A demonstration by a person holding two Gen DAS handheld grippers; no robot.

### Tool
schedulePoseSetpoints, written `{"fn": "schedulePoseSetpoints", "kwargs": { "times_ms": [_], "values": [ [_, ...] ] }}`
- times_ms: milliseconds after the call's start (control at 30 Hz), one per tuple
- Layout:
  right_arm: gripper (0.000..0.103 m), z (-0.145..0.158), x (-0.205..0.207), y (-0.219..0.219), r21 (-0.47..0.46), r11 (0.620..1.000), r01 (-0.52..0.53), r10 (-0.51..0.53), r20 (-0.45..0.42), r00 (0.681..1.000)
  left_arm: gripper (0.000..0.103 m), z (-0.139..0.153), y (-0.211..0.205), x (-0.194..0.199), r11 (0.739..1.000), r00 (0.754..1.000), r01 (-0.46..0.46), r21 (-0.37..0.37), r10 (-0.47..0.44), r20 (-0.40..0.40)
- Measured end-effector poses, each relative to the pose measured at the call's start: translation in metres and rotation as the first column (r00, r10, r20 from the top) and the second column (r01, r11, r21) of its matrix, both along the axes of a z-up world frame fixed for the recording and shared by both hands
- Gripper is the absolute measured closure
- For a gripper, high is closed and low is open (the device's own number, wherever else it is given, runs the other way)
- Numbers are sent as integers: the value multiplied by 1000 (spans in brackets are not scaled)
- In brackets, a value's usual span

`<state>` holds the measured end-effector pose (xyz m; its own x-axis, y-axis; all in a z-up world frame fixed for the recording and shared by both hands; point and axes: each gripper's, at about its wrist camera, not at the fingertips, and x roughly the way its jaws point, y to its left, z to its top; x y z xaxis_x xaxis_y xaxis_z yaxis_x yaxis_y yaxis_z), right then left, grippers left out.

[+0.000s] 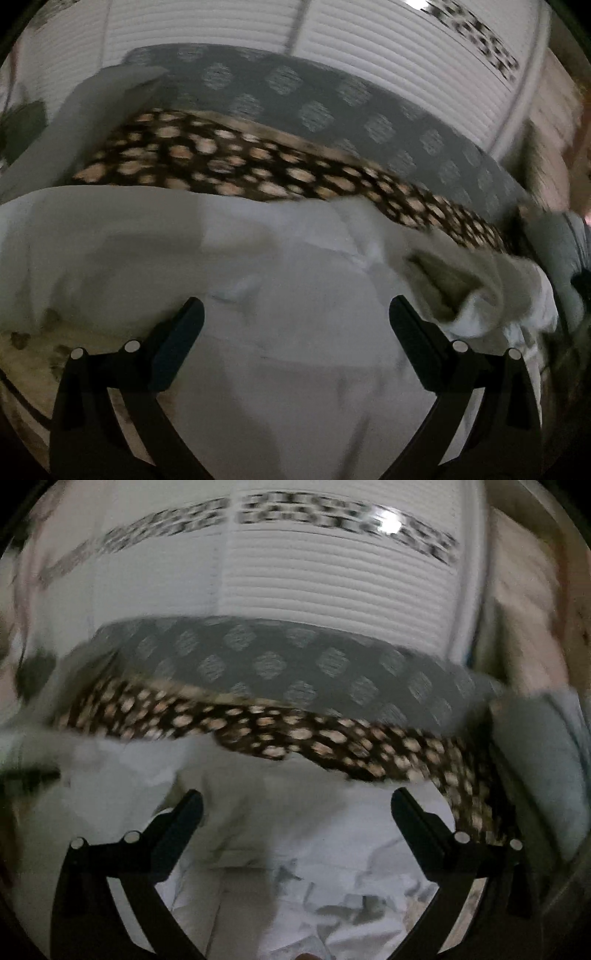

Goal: Fold large clothes
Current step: 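Lay the comforter flat on the bed and open both tools, then grasp the comforter fold with the left tool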

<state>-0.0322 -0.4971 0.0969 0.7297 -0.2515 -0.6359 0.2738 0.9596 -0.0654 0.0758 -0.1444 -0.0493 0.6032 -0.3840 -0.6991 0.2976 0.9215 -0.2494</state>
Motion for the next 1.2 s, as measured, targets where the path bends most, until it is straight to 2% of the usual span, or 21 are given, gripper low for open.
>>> {"fn": "schedulePoseSetpoints", "kwargs": {
  "times_ms": [100, 233, 367, 500, 533, 600, 633, 667, 733, 767, 867, 933, 1000, 1033, 1100, 1133, 1200],
  "values": [
    [2, -8, 3, -27, 26, 998, 59, -58, -15, 998, 4, 1, -35, -8, 998, 998, 61, 20, -61, 7],
    [2, -17, 6, -44, 32, 996, 83, -82, -26, 996, 4, 1, -101, -20, 978, 984, 171, 120, -176, 37],
    [2, -17, 4, -56, 51, 994, 98, -97, -16, 995, 4, -3, -154, -17, 970, 978, 201, 136, -207, 29],
    [2, -9, -5, -70, 84, 989, 119, -121, 19, 992, 5, -20, -199, -9, 953, 973, 231, 193, -230, -28],
    [2, -7, -6, -73, 79, 989, 123, -125, 19, 992, 8, -23, -204, -7, 952, 972, 235, 198, -232, -38],
    [2, -6, -8, -78, 71, 988, 135, -137, 19, 990, 25, -34, -217, 0, 947, 965, 262, 187, -252, -77],
    [2, -6, -8, -81, 72, 987, 143, -145, 18, 989, 45, -38, -219, 4, 948, 964, 262, 183, -247, -100],
    [2, -7, -8, -85, 79, 986, 150, -152, 18, 988, 71, -39, -218, 7, 951, 965, 257, 169, -242, -106],
    [2, -8, -9, -90, 93, 983, 159, -161, 14, 987, 88, -38, -214, 11, 956, 968, 244, 165, -231, -96],
    [2, -11, -9, -94, 103, 981, 166, -168, 9, 986, 91, -33, -209, 15, 961, 971, 232, 151, -221, -87],
    [2, -13, -11, -100, 118, 975, 186, -189, 10, 982, 93, -8, -178, 30, 981, 992, 127, 150, -128, 0],
    [2, -13, -12, -102, 118, 974, 195, -197, 9, 980, 93, 12, -135, 44, 993, 999, 4, 121, -11, 50],
    [2, -13, -10, -101, 109, 974, 197, -198, 7, 980, 93, 27, -90, 57, 985, 993, -90, 148, 78, 85],
    [2, -15, -8, -99, 107, 976, 192, -193, 2, 981, 91, 27, -79, 62, 980, 993, -102, 169, 90, 80],
    [2, -24, 2, -92, 94, 981, 168, -167, -26, 986, 81, 13, -55, 71, 971, 996, -85, 222, 85, 10],
    [2, -31, 8, -88, 83, 984, 156, -153, -40, 987, 71, 4, -46, 71, 967, 996, -76, 242, 82, -18],
    [2, -49, 24, -77, 65, 990, 129, -123, -84, 989, 51, -6, -33, 69, 955, 994, -101, 279, 110, -19]
  ]
}}
